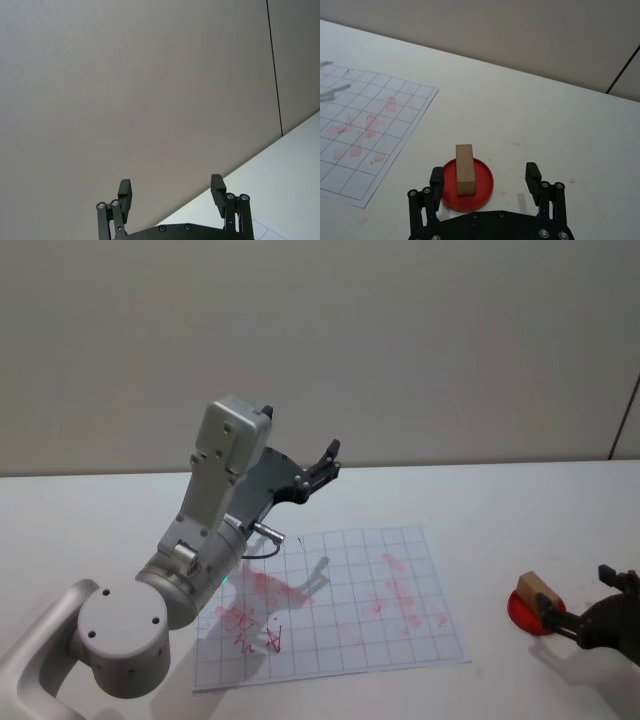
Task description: Use the one hand to pick up the stamp and affix it onto the A4 paper.
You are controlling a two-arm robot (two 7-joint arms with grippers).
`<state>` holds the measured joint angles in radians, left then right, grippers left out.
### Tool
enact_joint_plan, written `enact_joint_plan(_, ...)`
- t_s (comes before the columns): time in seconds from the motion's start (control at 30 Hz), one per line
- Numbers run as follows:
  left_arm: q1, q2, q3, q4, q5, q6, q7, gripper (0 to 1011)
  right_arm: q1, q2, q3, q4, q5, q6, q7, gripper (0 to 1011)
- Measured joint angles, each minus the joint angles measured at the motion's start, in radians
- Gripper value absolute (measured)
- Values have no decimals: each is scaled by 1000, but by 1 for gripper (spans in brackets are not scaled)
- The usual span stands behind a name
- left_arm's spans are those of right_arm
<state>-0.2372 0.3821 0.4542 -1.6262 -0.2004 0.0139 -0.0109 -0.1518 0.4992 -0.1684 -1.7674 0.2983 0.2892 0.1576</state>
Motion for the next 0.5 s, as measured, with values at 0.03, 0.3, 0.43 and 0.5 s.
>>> enact_joint_plan(0.03,0,0,0,0,0,0,0,1001,5,-2,-2,5,-8,6,7,1001)
enact_joint_plan(0.3,0,0,0,0,0,0,0,1001,68,-36,-27,63,-67,38,54,1001)
enact_joint_plan(0.43,0,0,0,0,0,0,0,1001,87,-47,-34,82,-86,47,69,1001)
enact_joint_plan(0.5,0,0,0,0,0,0,0,1001,94,-50,-37,88,-92,49,73,995)
